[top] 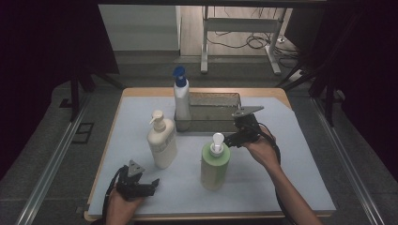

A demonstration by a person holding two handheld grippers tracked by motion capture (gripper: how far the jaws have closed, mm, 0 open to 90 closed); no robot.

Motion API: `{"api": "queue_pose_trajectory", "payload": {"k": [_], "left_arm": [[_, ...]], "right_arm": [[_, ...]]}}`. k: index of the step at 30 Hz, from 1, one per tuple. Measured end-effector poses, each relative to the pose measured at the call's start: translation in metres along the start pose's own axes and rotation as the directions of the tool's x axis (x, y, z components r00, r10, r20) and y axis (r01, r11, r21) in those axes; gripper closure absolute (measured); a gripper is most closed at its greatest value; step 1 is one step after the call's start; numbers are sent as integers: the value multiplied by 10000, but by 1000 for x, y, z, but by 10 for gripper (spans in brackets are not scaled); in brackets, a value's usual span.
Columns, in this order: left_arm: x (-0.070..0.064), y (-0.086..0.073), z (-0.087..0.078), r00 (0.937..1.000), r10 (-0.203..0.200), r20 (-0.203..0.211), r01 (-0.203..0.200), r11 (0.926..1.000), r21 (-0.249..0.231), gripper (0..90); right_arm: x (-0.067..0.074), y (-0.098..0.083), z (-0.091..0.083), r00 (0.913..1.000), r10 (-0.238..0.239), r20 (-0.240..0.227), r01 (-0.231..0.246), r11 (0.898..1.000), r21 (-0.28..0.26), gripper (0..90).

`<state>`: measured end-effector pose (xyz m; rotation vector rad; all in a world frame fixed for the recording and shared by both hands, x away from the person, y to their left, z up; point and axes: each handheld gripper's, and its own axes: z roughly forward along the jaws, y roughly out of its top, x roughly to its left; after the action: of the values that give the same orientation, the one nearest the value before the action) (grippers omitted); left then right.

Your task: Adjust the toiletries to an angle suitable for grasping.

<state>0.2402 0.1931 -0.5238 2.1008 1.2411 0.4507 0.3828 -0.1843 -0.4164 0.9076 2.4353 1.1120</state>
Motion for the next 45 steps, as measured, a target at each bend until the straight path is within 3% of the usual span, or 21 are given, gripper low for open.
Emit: {"api": "queue_pose_trajectory", "payload": {"k": [7,29,40,44,45], "left_arm": [[0,0,0,10000,2,0,-2,10000,1,123],[0,0,0,10000,-10,-5,10,10000,-18,123],[0,0,0,10000,20,-17,-20,10000,-6,123],[0,0,0,10000,17,-18,-17,10000,-7,123],[0,0,0,10000,19,-15,-19,10000,-6,123]], "right_arm": [[1,-16,-16,10000,-15,-23,16,9996,282,0],[9,-69,-56,9997,258,12,-259,9994,249,0],[20,-104,-58,9970,589,-504,-586,9983,73,0],[23,-108,-57,9967,515,-624,-507,9986,143,0],[26,-108,-57,9951,510,-849,-497,9986,181,0]]}}
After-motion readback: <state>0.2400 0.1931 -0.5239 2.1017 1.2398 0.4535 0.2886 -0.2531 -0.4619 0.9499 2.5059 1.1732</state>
